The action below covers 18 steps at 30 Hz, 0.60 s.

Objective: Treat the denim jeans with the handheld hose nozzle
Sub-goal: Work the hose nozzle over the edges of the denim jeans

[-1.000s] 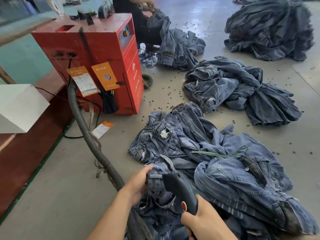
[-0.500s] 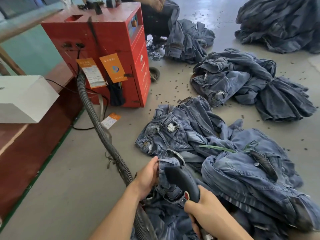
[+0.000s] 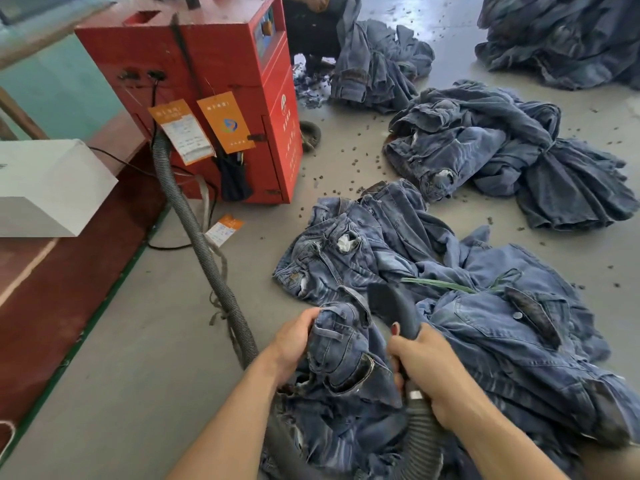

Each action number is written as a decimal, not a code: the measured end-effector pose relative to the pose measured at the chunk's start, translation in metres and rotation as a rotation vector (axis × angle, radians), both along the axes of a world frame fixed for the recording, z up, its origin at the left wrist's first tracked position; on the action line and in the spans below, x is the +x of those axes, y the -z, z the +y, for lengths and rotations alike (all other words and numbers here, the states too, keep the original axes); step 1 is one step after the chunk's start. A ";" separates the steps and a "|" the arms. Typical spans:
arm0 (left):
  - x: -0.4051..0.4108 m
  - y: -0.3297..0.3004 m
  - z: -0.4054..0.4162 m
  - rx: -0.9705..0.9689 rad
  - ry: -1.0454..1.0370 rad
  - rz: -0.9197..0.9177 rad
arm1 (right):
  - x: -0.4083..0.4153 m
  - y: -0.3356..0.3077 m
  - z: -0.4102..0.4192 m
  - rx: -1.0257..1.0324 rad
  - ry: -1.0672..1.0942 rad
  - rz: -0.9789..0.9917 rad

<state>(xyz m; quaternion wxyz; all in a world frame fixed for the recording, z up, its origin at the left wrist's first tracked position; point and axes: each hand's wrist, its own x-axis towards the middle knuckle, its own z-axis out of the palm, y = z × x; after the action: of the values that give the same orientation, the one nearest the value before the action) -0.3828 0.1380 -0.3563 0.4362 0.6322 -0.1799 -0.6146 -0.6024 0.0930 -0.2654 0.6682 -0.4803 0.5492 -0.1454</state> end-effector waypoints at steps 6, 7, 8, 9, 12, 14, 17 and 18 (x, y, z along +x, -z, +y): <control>-0.004 -0.009 -0.008 -0.024 0.128 -0.222 | -0.005 -0.004 0.014 0.092 -0.154 -0.032; -0.005 -0.011 -0.009 -0.022 0.145 -0.260 | 0.000 -0.003 0.011 0.101 -0.165 -0.021; -0.006 -0.012 -0.010 -0.014 0.158 -0.290 | 0.005 -0.001 0.003 0.096 -0.148 -0.002; -0.006 -0.013 -0.009 -0.003 0.157 -0.287 | 0.007 -0.001 -0.005 0.085 -0.118 0.024; -0.004 -0.023 -0.007 0.045 0.197 -0.055 | -0.005 0.003 -0.022 0.097 0.009 0.023; -0.001 -0.028 -0.010 0.104 0.304 -0.062 | -0.023 0.004 -0.019 0.126 0.075 -0.036; 0.006 -0.028 -0.016 0.203 0.592 -0.392 | -0.047 0.005 -0.010 0.147 0.092 -0.068; 0.009 -0.028 -0.018 0.229 0.679 -0.496 | -0.052 0.005 -0.007 0.164 0.091 -0.082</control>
<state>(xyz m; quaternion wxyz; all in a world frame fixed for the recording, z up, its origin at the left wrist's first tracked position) -0.3741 0.1201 -0.3281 0.0800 0.7098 -0.4078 -0.5688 -0.6542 0.0858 -0.2704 0.7199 -0.3924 0.5526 -0.1498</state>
